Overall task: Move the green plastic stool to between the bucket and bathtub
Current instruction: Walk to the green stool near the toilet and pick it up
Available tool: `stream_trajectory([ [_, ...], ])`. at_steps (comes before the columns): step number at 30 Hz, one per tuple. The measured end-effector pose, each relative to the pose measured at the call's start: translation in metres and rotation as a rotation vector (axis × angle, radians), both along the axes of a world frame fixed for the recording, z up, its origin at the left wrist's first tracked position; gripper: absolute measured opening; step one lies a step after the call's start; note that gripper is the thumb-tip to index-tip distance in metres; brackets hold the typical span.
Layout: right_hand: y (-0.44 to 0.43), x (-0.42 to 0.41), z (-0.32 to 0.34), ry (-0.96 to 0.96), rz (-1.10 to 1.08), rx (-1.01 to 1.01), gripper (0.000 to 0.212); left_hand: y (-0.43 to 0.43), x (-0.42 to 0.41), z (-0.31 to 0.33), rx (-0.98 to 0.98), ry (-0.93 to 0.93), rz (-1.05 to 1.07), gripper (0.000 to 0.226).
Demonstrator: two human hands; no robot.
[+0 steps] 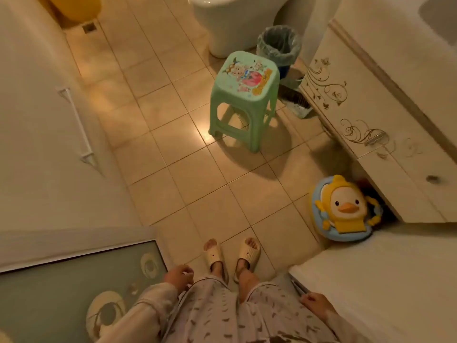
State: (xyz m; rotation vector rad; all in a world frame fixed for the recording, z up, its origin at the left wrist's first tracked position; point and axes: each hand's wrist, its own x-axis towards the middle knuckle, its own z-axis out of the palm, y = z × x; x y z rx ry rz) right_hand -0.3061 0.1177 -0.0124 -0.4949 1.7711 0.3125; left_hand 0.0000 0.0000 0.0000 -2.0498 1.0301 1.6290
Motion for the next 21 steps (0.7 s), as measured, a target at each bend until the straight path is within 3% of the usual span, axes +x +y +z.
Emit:
stream_trajectory([
  [5,-0.005,-0.014,0.0,-0.006,0.009,0.073,0.022,-0.014,-0.016,0.002,-0.051,0.027,0.02,0.022],
  [9,-0.027,-0.018,0.001,0.009,0.054,0.051,0.019,-0.008,-0.02,-0.002,-0.036,0.02,0.067,0.015],
  [21,-0.159,-0.038,0.009,-0.064,-0.128,-0.266,0.022,-0.017,-0.008,-0.019,0.054,-0.052,0.052,0.01],
])
